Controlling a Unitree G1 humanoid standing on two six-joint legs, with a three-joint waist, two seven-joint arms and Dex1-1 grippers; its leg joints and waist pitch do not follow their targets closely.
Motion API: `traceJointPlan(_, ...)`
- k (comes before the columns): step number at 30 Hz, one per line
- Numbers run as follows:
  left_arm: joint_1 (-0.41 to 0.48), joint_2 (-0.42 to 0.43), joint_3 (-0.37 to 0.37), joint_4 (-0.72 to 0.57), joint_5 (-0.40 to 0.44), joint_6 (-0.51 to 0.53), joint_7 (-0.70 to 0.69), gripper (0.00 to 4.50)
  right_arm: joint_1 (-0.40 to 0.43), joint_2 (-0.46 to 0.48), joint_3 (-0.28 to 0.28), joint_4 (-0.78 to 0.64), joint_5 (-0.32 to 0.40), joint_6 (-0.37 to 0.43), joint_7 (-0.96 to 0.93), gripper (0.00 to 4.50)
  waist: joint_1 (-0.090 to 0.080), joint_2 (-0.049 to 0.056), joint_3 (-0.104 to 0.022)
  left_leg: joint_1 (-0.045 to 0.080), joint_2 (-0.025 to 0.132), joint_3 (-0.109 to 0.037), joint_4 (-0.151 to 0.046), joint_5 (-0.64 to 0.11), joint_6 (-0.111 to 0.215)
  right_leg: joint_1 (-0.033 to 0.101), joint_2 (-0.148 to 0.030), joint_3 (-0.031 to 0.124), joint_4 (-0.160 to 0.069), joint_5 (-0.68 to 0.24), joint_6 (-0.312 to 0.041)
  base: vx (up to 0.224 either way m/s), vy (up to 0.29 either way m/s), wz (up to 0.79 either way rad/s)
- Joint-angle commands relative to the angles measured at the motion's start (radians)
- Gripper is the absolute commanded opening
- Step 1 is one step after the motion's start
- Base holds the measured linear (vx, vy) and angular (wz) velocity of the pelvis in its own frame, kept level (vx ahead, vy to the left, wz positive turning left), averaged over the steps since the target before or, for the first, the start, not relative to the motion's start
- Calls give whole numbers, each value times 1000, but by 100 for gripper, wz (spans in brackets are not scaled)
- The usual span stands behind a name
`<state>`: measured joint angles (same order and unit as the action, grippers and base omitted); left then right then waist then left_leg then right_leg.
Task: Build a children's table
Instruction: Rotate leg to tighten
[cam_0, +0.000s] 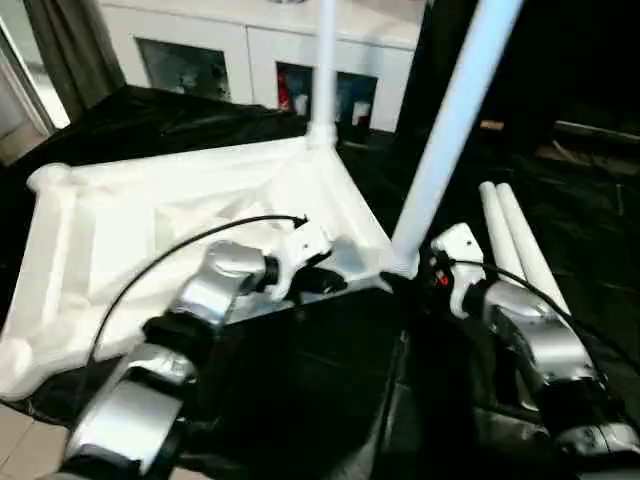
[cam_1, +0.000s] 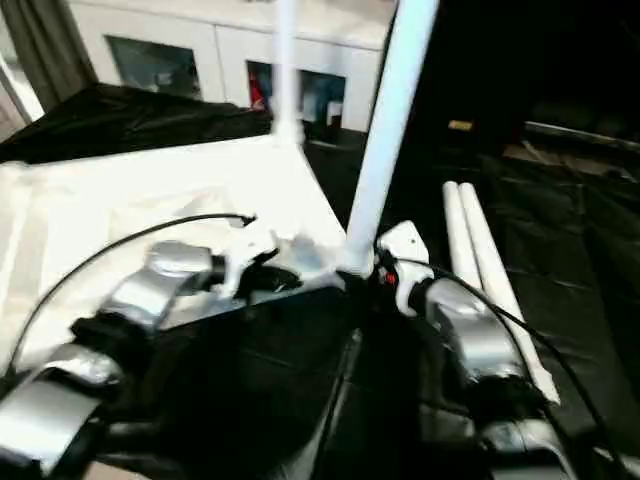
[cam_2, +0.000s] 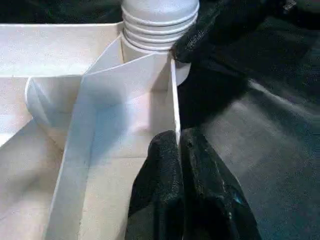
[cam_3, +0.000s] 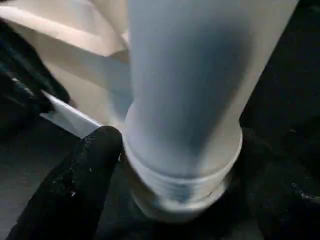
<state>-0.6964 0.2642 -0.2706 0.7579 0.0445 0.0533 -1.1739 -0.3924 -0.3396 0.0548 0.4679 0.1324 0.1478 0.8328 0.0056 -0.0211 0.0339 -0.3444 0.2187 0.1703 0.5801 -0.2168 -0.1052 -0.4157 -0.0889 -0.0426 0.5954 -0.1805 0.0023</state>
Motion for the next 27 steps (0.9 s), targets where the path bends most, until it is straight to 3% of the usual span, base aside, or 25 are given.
traceJointPlan(1,37,20,-38,-14,-3,-13,-101,0,7,-30,3,-34,25,12,46,375,4,-5,-61,-9,3,15,-49,-11,175,69,-30,26,-36,95,-337,0,0,0)
traceJointPlan(4,48,40,-38,-27,-4,-18,-122,0,14,-34,9,-44,28,22,67,375,3,-4,-59,-8,5,16,-48,-12,180,66,-31,25,-35,88,-343,0,0,0)
traceJointPlan(7,53,54,-36,-33,-5,-15,-126,0,21,-32,11,-55,45,38,94,375,3,-7,-55,-7,6,19,-51,-63,153,65,-31,25,-42,10,-331,0,0,0)
traceJointPlan(8,53,57,-34,-34,-5,-14,-126,0,24,-31,13,-59,47,40,98,349,4,-6,-55,-7,6,18,-53,-77,138,66,-31,26,-43,-12,-323,0,0,0)
traceJointPlan(11,54,64,-31,-41,-12,-9,-126,0,28,-26,13,-66,57,46,107,339,5,-8,-54,-7,5,18,-53,-85,116,66,-32,27,-42,-23,-310,0,0,0)
traceJointPlan(17,57,63,-17,-46,-17,-1,-112,0,34,-14,14,-68,70,56,103,293,5,-13,-57,-9,3,18,-49,-50,126,67,-30,27,-38,20,-311,0,0,0)
traceJointPlan(21,50,52,-7,-30,-9,11,-65,0,24,10,0,-36,49,50,27,279,4,-11,-52,-10,3,18,-52,-81,107,64,-32,27,-43,-44,-298,0,0,0)
traceJointPlan(24,21,13,11,24,10,19,69,0,8,63,-26,23,21,41,-125,275,2,-15,-49,-8,2,18,-55,-126,80,61,-31,28,-52,-118,-279,0,0,0)
traceJointPlan(26,-25,-46,29,97,34,26,240,0,-12,137,-65,71,8,55,-309,275,2,-12,-43,-3,-2,18,-59,-180,36,51,-29,29,-63,-238,-239,0,0,0)
traceJointPlan(27,-45,-76,34,123,40,33,302,0,-24,171,-82,89,8,66,-383,274,1,-14,-44,-3,-4,18,-58,-188,29,52,-29,30,-66,-263,-227,0,0,0)
